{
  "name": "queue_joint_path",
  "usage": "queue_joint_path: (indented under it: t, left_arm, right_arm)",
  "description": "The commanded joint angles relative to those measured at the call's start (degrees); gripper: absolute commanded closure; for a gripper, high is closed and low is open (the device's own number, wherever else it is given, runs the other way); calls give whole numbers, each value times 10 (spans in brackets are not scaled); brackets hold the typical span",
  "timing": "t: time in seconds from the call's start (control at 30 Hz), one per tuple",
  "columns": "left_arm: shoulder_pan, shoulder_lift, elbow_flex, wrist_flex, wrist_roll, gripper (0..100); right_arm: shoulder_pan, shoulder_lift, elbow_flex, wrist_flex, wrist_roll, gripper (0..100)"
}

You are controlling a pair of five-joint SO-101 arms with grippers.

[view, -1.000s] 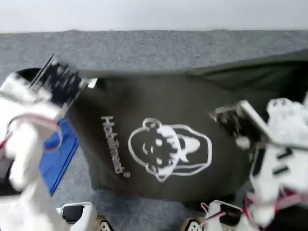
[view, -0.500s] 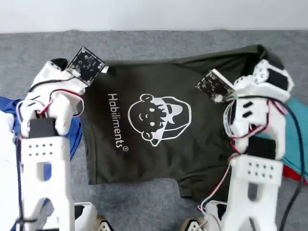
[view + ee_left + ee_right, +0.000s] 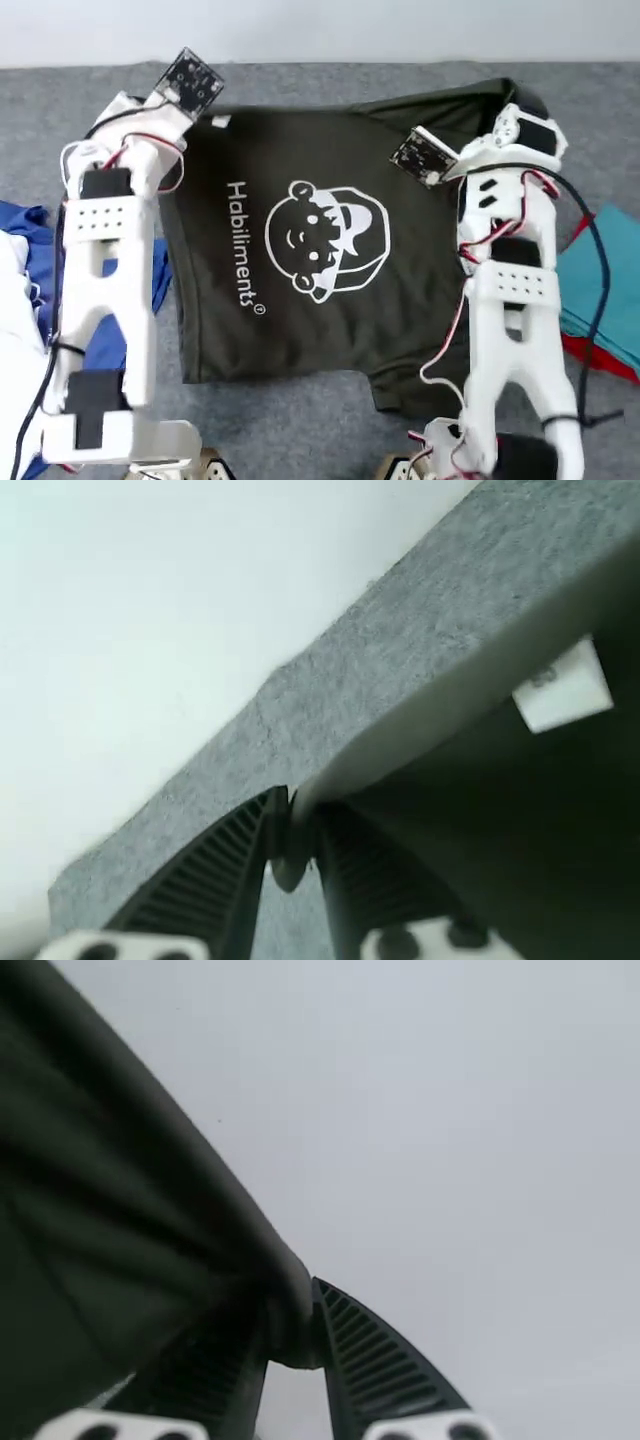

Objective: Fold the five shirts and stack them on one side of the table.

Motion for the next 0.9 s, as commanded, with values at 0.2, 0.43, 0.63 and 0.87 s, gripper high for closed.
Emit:
queue_joint_path:
  t: [0.2,0.43,0.63,0.87]
  left_arm:
    - [39,11,-55,11,-14,986]
    - [49,14,-52,109,-53,986]
    - [48,14,-51,193,-53,986]
    - [50,14,-51,323,-54,985]
  right_arm:
    - [6,160,-211,-20,6,985]
    - [5,187,-206,25,6,985]
    - [11,129,-132,157,5,985]
    - [15,-22,-43,356,5,983]
